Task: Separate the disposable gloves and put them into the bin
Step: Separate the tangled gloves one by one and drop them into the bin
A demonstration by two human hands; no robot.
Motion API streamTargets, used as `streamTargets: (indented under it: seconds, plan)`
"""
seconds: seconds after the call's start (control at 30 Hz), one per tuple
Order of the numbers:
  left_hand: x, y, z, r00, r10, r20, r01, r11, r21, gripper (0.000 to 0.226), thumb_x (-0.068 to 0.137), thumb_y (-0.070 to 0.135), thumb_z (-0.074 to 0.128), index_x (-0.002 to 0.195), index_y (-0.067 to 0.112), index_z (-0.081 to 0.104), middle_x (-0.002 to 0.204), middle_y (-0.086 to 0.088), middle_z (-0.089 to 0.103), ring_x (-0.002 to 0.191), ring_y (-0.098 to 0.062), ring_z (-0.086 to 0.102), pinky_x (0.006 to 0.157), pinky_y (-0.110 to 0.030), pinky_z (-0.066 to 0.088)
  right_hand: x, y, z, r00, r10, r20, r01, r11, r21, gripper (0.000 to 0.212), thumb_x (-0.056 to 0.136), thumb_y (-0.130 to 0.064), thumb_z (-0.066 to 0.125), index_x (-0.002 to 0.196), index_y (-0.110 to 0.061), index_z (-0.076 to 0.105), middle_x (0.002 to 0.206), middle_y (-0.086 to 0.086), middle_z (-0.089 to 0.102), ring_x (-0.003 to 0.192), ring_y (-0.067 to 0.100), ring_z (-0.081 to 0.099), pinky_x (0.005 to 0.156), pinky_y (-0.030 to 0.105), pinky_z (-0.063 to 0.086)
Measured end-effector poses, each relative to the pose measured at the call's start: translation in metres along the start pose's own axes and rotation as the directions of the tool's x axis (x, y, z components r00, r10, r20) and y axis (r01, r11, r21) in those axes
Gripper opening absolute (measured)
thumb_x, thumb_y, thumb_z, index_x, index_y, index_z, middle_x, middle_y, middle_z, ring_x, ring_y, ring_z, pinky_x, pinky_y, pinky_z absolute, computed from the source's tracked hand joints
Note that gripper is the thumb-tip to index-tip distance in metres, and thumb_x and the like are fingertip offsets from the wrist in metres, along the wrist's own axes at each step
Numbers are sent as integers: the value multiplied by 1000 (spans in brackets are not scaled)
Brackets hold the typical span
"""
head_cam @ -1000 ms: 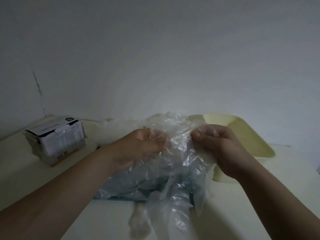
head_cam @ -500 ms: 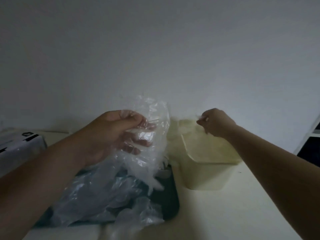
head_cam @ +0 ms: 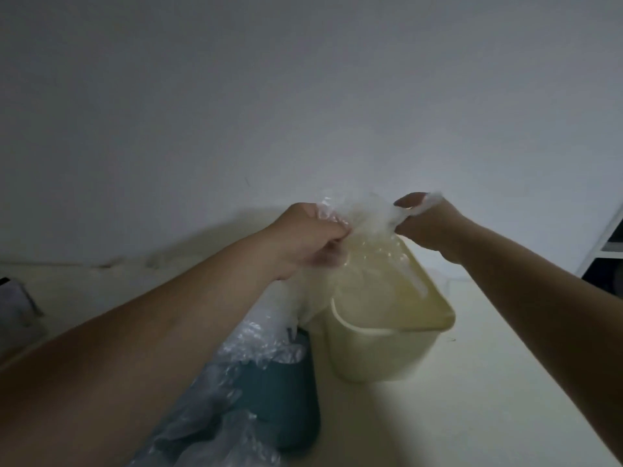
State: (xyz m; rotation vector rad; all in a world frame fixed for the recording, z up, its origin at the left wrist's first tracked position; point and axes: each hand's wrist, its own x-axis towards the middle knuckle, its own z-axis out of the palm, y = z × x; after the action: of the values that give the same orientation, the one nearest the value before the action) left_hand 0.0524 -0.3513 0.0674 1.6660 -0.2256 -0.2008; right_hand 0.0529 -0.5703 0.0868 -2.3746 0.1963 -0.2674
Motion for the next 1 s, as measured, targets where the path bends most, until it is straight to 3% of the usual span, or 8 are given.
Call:
streamTargets:
  seconds: [0.1,0.2,0.3,0.4,0.53,0.7,0.87,1.0]
  plan:
    - [26,-12,18,995,72,-66,-41,922,384,19,79,5,78,69,6,62,64,-3,55,57,-20,54,52,-23,40,-3,19,-13,976,-21,-216,41,995,86,43,94,2,57,135,-11,63,130,12,66,109,21,65,82,24,48]
    - [35,-13,31,996,82,-37,-37,749,661,17,69,14,83,71,6,68,66,-1,60,61,-21,61,56,-26,44,-13,10,-18,931,-167,-325,164,986,-38,55,88,5,48,134,-20,65,132,1,65,113,12,62,97,25,48]
    - [38,-16,41,996,90,-10,-52,654,754,24,69,23,88,83,10,73,79,-1,71,73,-21,70,65,-29,55,-39,-14,-19,973,-230,-8,229,972,-61,51,91,8,48,127,-20,71,120,-4,71,111,14,68,104,31,52]
    - [37,-18,41,986,167,-3,-100,607,788,48,72,29,91,112,16,68,107,1,64,98,-23,64,73,-32,50,-66,-35,4,869,13,494,191,913,-361,43,100,-13,54,141,-23,58,130,1,66,114,23,68,103,41,56]
    - [13,-22,9,963,267,-36,-154,655,740,62,81,25,86,137,24,59,143,-1,49,128,-25,52,97,-36,51,-62,-33,49,862,68,502,235,824,-515,58,106,-33,47,161,-19,32,157,7,46,137,30,51,110,35,44]
    - [-43,-25,-39,936,350,-51,-210,667,715,35,91,33,77,123,29,65,132,10,55,114,-10,56,79,-18,43,-57,-16,92,814,243,528,237,691,-683,56,111,-24,35,163,-8,23,169,13,24,152,31,31,119,40,28]
    - [-117,-22,-72,975,181,129,-216,634,742,14,87,43,81,93,31,76,91,17,74,83,4,68,76,-20,57,-61,-29,84,897,145,418,220,672,-707,59,101,-20,44,158,-8,34,161,18,38,146,35,40,118,40,36]
    - [-165,-44,-82,950,-175,258,-150,467,871,64,63,87,73,88,27,74,84,8,75,78,-8,72,72,-34,61,-90,-57,66,961,-55,272,219,753,-621,45,95,-14,52,139,-10,57,138,9,62,123,29,60,98,36,49]
